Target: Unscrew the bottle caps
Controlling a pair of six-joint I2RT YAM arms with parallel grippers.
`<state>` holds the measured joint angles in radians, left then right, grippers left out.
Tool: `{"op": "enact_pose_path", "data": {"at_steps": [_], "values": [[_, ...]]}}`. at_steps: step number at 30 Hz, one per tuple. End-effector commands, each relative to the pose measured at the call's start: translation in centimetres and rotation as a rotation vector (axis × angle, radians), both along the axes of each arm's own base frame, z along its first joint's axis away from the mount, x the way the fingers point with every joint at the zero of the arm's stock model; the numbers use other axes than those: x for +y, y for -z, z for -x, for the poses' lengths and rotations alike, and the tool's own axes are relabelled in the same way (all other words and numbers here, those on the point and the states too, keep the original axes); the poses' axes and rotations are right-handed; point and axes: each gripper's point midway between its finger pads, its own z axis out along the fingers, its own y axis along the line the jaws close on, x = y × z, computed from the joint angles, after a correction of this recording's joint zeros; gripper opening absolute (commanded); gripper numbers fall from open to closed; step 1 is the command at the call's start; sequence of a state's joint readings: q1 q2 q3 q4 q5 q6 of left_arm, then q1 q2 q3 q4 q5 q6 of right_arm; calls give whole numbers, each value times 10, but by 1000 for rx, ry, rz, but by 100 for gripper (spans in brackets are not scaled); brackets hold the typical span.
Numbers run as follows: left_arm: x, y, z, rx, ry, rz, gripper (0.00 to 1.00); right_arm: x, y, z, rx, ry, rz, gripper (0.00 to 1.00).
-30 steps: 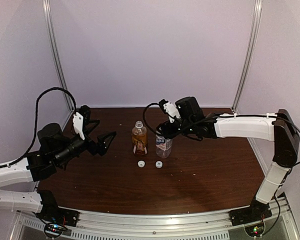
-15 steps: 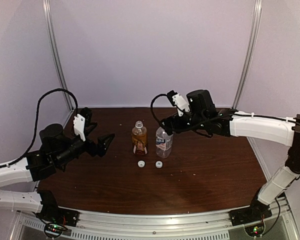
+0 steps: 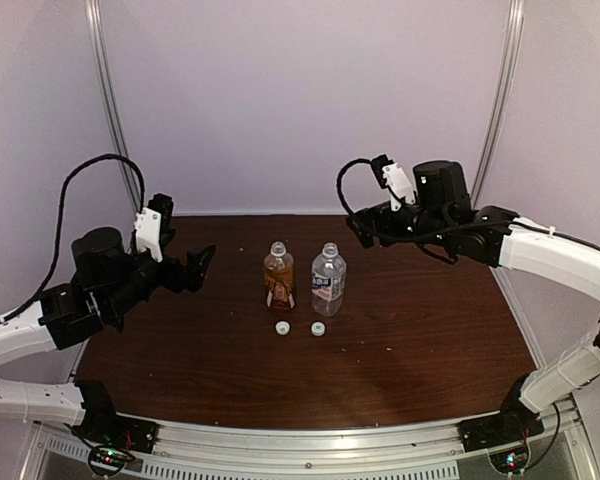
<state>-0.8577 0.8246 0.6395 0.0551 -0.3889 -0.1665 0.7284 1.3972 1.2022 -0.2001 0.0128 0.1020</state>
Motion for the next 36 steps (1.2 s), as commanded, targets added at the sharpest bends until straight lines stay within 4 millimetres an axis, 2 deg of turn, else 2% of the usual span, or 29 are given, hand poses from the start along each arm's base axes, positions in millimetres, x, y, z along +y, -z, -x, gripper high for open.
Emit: {"op": "enact_pose_path", "data": {"at_steps": [1,7,11,18,30,36], "values": [[19,-22,-9,4,-106,0,98,-39,-7,-2,-9,119,14,100],[32,-43,-15,15,-127,-9,98,-75,-16,0,-27,189,36,100],[44,-50,-26,36,-136,-30,98,-97,-20,-2,-48,243,54,100],[52,-51,-37,8,-128,-76,98,-127,-25,-9,-47,263,3,100],[60,-46,-19,-128,-87,-109,98,-146,-35,-1,-108,300,-4,100],[56,-38,-23,-105,-79,-154,98,-147,-31,0,-125,302,0,100]]}}
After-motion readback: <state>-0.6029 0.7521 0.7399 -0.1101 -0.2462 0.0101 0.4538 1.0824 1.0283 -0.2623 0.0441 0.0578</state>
